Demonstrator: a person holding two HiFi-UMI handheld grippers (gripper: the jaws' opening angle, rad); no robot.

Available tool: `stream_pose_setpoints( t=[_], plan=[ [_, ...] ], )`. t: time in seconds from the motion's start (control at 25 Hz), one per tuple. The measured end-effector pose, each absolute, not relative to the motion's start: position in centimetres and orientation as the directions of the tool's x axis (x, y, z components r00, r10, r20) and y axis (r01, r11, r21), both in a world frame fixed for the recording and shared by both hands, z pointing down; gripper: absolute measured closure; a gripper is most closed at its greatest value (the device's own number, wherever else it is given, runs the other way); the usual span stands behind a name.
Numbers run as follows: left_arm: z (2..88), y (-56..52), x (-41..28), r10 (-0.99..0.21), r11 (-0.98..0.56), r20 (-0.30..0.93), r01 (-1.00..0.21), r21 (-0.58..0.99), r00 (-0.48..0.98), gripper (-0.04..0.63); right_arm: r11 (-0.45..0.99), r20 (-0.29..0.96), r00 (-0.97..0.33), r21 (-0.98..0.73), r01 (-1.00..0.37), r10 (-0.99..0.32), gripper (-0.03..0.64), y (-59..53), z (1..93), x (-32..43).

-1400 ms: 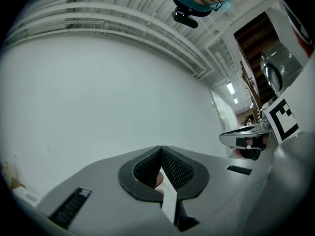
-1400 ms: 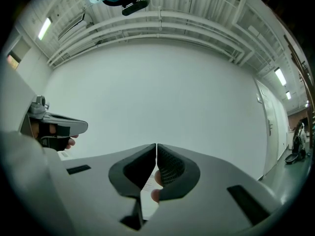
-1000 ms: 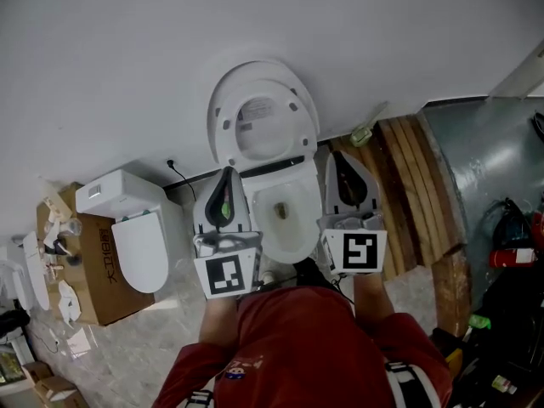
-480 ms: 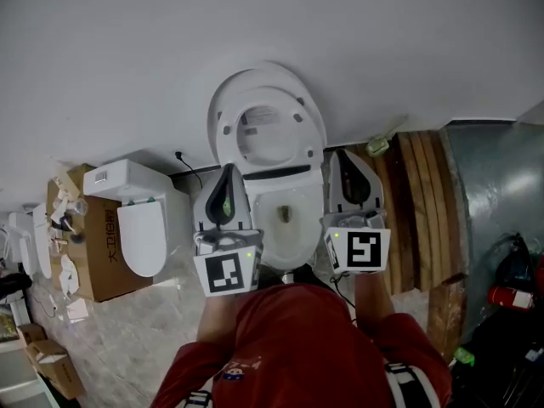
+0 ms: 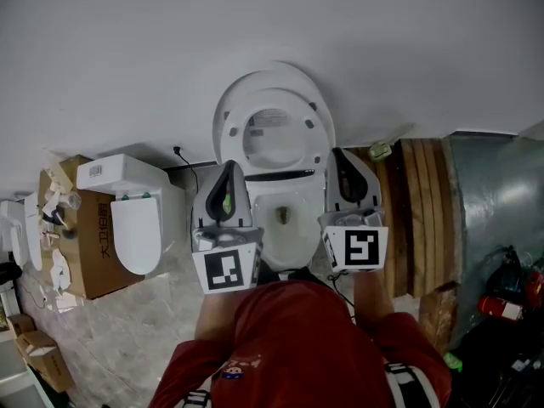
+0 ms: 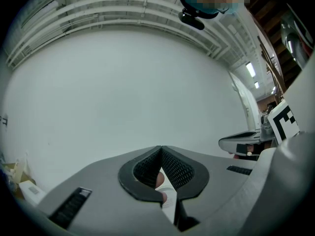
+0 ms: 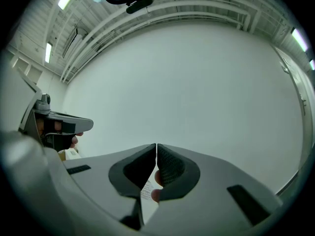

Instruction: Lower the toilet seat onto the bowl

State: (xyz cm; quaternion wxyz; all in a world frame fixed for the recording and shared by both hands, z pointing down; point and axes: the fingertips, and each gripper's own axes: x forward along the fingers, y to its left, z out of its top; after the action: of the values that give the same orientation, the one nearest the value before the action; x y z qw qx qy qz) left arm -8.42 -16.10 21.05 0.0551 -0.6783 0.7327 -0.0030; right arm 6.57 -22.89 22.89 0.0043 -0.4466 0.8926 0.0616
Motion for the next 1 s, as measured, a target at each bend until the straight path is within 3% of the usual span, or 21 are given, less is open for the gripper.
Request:
stream_pose_setpoints(
  t=[1.0],
  plan=[
    [25.1, -21.4, -19.2, -0.999, 0.009, -0.044, -1.000, 0.019, -0.009, 0.584, 0.625, 0.076, -0.633, 0.289, -0.725, -0.770, 0.600, -29.1, 28.0, -6.2]
  ],
)
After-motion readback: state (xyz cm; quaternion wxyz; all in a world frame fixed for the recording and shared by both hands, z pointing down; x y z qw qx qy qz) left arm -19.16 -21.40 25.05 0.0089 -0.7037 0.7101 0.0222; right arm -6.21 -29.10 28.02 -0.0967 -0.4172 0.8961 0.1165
